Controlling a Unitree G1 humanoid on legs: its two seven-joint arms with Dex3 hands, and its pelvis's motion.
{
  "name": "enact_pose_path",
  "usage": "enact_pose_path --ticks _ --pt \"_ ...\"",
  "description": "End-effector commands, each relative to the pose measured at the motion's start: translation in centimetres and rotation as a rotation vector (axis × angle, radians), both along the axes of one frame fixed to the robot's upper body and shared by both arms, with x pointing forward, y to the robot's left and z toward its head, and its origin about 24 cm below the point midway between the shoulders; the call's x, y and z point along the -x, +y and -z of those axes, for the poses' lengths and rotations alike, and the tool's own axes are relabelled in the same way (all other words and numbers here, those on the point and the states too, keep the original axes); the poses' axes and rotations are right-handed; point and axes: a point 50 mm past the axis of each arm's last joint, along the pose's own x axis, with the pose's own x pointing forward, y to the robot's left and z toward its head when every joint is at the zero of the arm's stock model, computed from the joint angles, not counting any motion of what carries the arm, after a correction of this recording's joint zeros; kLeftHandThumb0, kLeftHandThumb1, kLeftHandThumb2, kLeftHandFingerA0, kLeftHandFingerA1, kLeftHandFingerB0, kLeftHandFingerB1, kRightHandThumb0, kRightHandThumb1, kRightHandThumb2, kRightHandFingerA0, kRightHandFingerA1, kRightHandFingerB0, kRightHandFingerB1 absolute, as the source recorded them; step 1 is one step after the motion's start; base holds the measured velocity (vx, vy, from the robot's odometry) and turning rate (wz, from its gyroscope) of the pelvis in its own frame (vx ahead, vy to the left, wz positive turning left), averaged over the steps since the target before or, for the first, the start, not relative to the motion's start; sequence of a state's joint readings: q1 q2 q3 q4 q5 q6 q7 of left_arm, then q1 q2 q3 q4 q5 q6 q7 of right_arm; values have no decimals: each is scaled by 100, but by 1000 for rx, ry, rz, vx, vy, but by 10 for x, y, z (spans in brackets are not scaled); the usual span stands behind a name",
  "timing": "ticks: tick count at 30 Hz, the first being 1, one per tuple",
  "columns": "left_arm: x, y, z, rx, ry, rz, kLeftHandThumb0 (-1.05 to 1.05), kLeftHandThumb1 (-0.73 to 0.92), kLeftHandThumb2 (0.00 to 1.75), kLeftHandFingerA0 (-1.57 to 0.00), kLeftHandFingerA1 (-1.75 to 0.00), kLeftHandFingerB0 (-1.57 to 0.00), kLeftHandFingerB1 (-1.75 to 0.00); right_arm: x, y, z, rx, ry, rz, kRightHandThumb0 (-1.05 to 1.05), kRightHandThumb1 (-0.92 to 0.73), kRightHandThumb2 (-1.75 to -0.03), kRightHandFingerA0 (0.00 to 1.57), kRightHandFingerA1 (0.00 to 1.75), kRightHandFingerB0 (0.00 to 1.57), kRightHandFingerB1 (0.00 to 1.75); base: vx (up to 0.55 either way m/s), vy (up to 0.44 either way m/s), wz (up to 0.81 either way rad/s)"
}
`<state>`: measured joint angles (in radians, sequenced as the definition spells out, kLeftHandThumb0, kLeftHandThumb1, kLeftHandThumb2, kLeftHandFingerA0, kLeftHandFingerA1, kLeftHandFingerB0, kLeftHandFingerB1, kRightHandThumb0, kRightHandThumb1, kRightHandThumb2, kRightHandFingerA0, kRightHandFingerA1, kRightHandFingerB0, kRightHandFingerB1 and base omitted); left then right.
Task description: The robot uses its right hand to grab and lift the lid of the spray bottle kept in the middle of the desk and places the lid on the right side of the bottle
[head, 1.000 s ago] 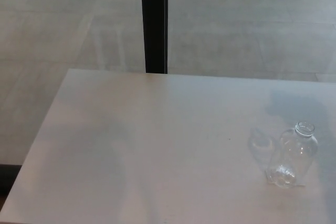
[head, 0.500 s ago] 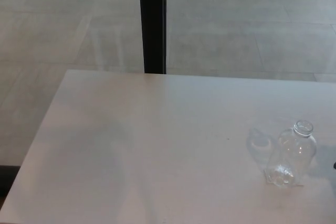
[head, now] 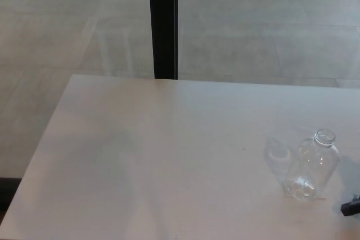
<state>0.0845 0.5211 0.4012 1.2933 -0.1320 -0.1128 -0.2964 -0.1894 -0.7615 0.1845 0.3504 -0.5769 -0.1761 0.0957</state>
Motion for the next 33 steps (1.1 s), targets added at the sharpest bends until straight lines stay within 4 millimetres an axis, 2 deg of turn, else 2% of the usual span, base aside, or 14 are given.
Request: enact_pose_path --ticks 1,6,7,12,17,18,19,21,23,25,27,28,29,33 --pt "1 7 -7 -23 -20 -7 -82 89 66 -56 -50 -40 -40 7 2 -15 -10 17 -37 -105 -63 -100 0 8 0 3 0 0 0" --pt "3 7 -6 -34 -5 1 -83 88 66 -57 -48 -41 -40 17 8 -43 -98 -47 -69 -105 -63 -100 0 13 0 0 0 0 0" --pt "3 7 -6 -27 -9 -2 -84 89 67 -56 -49 -39 -39 21 6 -49 -109 -63 -64 -98 -56 -90 0 0 0 2 0 0 0" --pt "2 7 -6 -26 -10 -9 -82 88 67 -56 -49 -39 -39 35 -12 -76 -153 -89 -3 -99 -58 -93 0 0 0 1 0 0 0" --pt "1 9 -8 -32 0 10 -82 89 66 -56 -52 -40 -39 57 -63 -95 -248 -172 219 -100 -62 -96 0 0 0 2 0 0 0" --pt "1 9 -8 -27 -13 -11 -81 88 66 -58 -48 -41 -39 64 -80 -97 -292 -245 321 -105 -67 -109 0 15 0 6 0 0 0" --pt "1 8 -7 -29 -19 -18 -81 88 66 -57 -49 -40 -39 73 -99 -97 -377 -335 459 -100 -63 -96 0 0 0 10 0 0 0" --pt "1 8 -7 -27 -20 -16 -81 88 66 -57 -49 -40 -39 77 -106 -96 -416 -367 527 -100 -63 -96 0 0 0 10 0 0 0" --pt "1 8 -7 -27 -19 -20 -81 88 66 -58 -49 -42 -39 93 -134 -84 -663 -595 744 -88 -57 -86 0 3 10 19 0 0 0" --pt "2 7 -6 -27 -18 -20 -82 88 66 -58 -50 -42 -40 105 -147 -71 -776 -696 909 -73 -52 -82 0 10 3 25 0 0 0" --pt "0 7 -6 -30 -16 -13 -81 89 66 -57 -49 -41 -39 112 -156 -59 -812 -715 1008 -55 -65 -72 0 1 11 28 0 0 0" --pt "0 7 -6 -29 -15 -10 -82 89 66 -58 -49 -41 -39 116 -159 -52 -843 -726 1035 -68 -50 -82 0 13 4 29 0 0 0" --pt "1 7 -6 -27 -15 -11 -83 89 66 -56 -48 -40 -39 123 -162 -33 -852 -737 1107 -53 -71 -61 0 13 13 26 0 0 0" --pt "1 7 -6 -19 -27 -17 -82 89 66 -56 -50 -40 -39 143 -167 19 -892 -722 1320 -52 -71 -62 0 17 12 26 0 0 0"
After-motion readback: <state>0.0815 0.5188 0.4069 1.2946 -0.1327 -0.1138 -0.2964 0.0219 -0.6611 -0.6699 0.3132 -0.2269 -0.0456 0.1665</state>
